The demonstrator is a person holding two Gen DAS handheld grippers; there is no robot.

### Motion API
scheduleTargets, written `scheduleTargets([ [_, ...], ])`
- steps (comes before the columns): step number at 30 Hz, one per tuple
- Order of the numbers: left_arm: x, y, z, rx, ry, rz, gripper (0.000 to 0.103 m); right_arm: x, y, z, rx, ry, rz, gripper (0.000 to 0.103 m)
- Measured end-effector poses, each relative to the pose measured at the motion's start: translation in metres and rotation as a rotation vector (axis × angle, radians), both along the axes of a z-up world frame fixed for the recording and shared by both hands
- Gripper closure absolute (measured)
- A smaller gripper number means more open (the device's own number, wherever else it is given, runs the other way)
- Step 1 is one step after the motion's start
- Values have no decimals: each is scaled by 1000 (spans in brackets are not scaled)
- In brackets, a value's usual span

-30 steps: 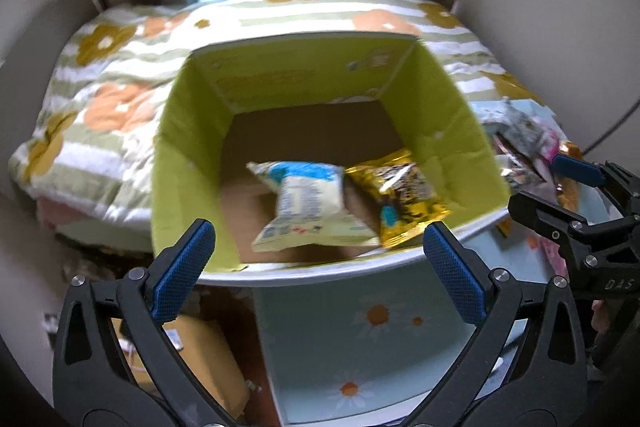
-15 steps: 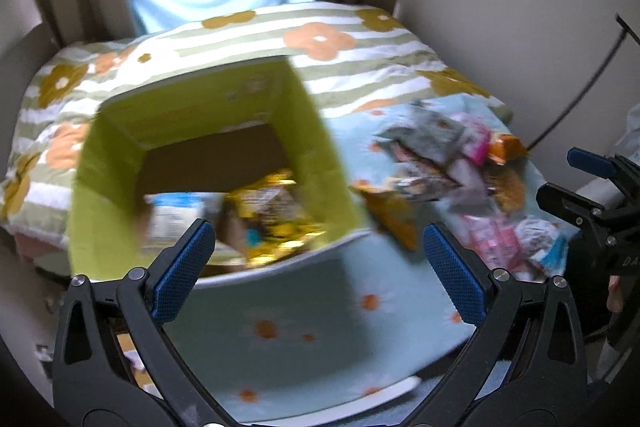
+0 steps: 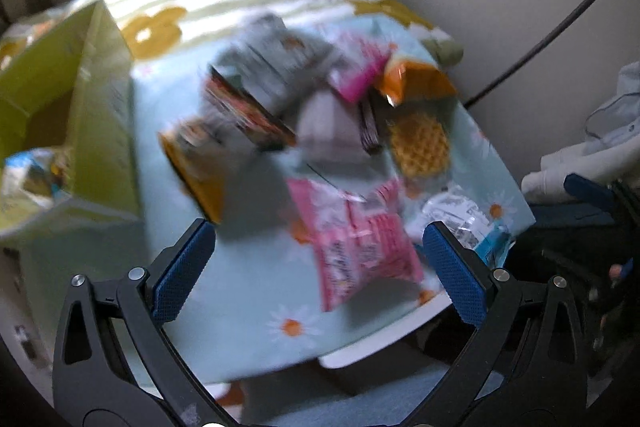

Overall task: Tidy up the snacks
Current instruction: 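Move both tools back over the snack pile, then grasp the pink bag with the left tool while the right tool grasps the white-blue bag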

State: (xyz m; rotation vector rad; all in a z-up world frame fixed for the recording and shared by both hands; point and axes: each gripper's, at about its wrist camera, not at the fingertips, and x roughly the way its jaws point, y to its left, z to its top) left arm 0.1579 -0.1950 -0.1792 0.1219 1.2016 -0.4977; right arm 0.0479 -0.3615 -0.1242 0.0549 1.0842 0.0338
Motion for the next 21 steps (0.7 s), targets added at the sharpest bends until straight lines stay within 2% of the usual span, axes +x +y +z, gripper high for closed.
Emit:
scheduleTargets([
  [4,-4,-23,-34,4,111,16,0,-7,-15,-25,17,57,8,4],
  [7,-2,-33,-52,16,155,39,0,-7,-24,-42,61,95,3,4],
  [9,0,-39,-62,30,170,52,0,-7,-26,-51,83,116,4,4],
  [12,3,-44,-73,87,163,68,0,-4,-24,-67,62,148,12,4],
  [16,7,-48,-87,74,199,61,0,1,-20,-86,41,180,30,4],
  [21,9,-55,-104,106,227,33,0,3,-27,-99,61,216,15,4],
])
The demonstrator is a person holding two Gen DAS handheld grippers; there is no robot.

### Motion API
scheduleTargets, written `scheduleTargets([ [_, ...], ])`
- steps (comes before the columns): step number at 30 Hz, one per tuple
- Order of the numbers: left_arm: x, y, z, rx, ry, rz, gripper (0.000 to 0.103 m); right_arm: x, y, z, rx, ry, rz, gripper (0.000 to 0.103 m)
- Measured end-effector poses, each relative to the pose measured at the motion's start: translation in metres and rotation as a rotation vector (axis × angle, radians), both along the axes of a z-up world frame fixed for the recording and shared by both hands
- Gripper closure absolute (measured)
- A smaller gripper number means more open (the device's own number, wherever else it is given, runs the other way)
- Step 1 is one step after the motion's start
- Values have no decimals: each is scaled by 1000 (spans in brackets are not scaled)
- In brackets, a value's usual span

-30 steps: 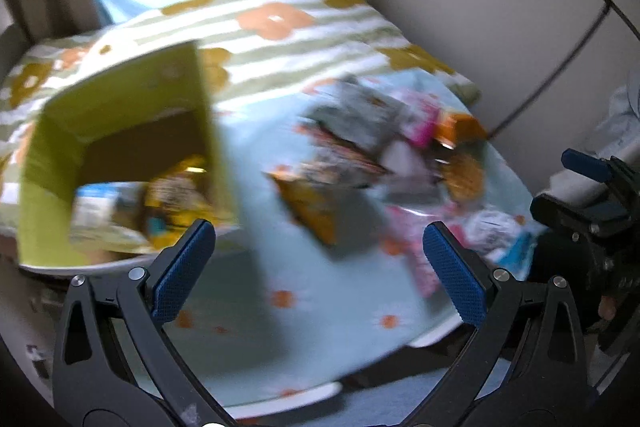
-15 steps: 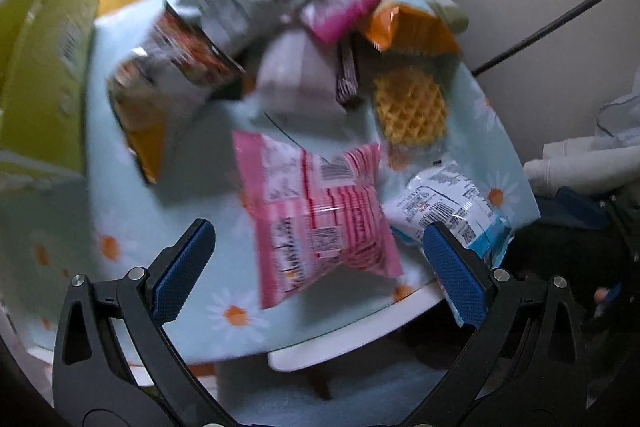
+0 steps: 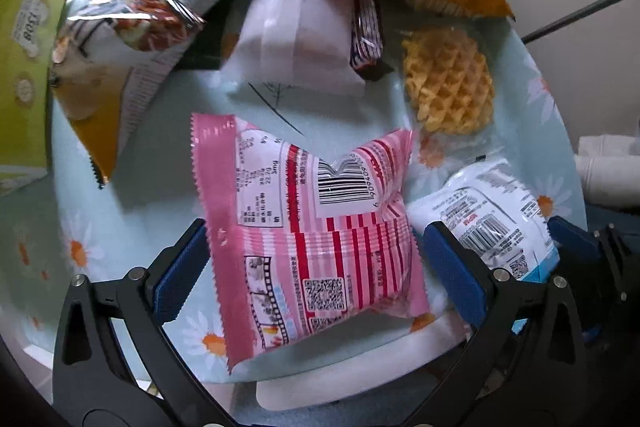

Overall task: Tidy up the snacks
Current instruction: 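Grasp the pink bag with the left tool while the right tool grasps the white-blue bag, then carry both bags into the yellow box and open both tools to release them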

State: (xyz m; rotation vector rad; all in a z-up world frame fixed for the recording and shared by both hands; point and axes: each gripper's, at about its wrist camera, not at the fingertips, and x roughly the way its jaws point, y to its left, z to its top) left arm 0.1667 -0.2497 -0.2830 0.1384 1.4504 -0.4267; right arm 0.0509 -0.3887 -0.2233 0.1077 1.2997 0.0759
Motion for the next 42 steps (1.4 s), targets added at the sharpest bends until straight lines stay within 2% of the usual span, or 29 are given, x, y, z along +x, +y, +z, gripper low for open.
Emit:
scheduleTargets([
  [1,1,0,-2,-5,5,-2,0,1,0,-1,5,4,1,4],
  [3,1,2,-6,-21,12,-6,9,2,0,-3,11,7,5,4],
  [5,1,4,-12,-47,41,-4,33,4,1,-3,14,8,7,4],
  [12,0,13,-13,-52,25,-23,37,12,0,-9,52,33,-18,4],
  [19,-4,25,10,-53,-9,-28,37,20,-5,-20,80,61,-62,4],
  [25,-6,26,13,-33,-13,-19,37,29,1,-28,76,81,-55,5],
  [33,-3,41,22,-36,-23,11,37,30,2,-28,96,76,-72,22],
  [36,-2,49,22,-43,-32,27,37,27,1,-25,104,68,-76,23],
  [42,-12,56,44,-67,-73,61,37,17,4,-6,123,24,-74,24],
])
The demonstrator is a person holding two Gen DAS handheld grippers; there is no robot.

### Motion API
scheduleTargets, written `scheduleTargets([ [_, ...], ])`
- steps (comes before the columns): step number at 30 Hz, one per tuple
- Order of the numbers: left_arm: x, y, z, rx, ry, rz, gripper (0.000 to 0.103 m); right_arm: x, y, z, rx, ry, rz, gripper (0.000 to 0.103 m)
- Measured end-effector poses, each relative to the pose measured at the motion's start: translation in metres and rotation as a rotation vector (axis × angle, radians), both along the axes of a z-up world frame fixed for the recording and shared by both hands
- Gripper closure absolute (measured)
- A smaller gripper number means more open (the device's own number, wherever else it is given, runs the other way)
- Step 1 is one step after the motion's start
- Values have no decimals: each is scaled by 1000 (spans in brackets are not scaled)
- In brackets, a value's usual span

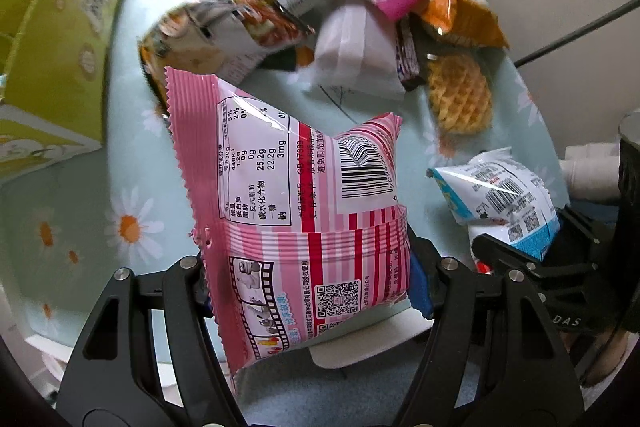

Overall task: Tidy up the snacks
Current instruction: 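Carry both bags into the yellow box and open both tools to release them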

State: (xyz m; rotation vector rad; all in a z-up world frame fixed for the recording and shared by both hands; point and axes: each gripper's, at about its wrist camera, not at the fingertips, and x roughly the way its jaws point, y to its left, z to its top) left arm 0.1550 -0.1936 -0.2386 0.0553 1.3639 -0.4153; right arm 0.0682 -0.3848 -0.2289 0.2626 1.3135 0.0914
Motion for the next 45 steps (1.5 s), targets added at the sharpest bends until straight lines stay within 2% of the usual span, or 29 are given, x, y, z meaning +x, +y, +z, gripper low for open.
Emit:
scheduleTargets([
  [7,-4,24,43,-50,-96,80,37,-4,8,42,-14,-101,41,24],
  [12,-4,51,79,-81,-169,149,37,9,18,75,-14,-203,84,24],
  [18,10,98,124,-90,-257,236,37,35,49,111,-13,-293,158,24],
  [25,47,168,153,-95,-326,308,37,86,116,144,4,-377,245,24],
  [30,84,221,156,-95,-317,332,37,121,169,154,20,-414,270,24],
  [35,123,278,149,-79,-306,357,37,161,225,149,49,-399,286,24],
  [40,169,328,125,-76,-247,366,37,192,277,138,60,-373,291,24],
  [45,204,350,89,-77,-163,350,37,215,308,120,58,-319,264,24],
])
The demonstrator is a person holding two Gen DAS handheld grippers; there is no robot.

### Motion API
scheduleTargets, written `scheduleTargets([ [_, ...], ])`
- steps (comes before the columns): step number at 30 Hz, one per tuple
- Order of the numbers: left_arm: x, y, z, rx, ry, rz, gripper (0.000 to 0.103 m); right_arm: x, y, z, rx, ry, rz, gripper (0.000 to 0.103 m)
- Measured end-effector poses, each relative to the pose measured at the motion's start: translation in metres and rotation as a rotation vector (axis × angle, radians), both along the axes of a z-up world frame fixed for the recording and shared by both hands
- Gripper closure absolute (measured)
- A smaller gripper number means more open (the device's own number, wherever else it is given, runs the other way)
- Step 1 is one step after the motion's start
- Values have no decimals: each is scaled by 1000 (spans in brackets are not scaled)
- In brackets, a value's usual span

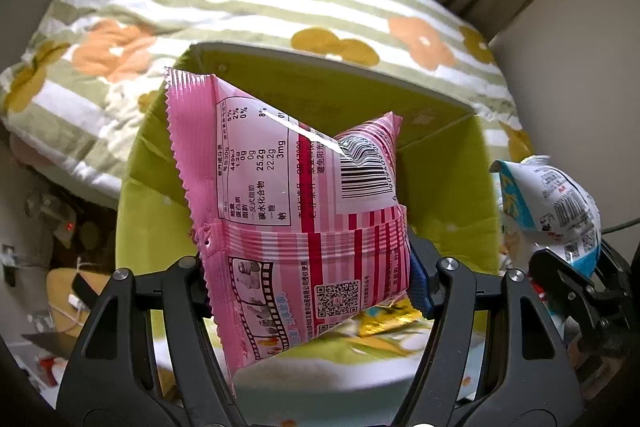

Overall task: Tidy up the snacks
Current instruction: 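Carry both bags into the yellow box and open both tools to release them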

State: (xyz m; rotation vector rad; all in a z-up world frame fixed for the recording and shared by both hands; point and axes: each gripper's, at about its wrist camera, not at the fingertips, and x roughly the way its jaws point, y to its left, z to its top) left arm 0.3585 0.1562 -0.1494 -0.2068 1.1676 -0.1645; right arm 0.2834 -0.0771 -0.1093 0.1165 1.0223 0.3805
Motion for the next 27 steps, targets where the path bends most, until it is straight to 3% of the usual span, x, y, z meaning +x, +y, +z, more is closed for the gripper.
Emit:
scheduleTargets([
  [7,32,10,-31,-22,57,-56,33,14,15,-24,-9,73,-69,24],
  [9,33,8,-37,-16,72,-65,24,18,17,-28,-14,91,-77,24],
  [10,32,6,-36,-11,71,-66,9,20,17,-30,-18,97,-83,24],
  [11,32,6,-36,-5,62,-65,1,21,18,-30,-18,98,-85,24],
  [27,-11,27,-26,52,31,22,0,25,22,-38,-14,119,-45,23],
])
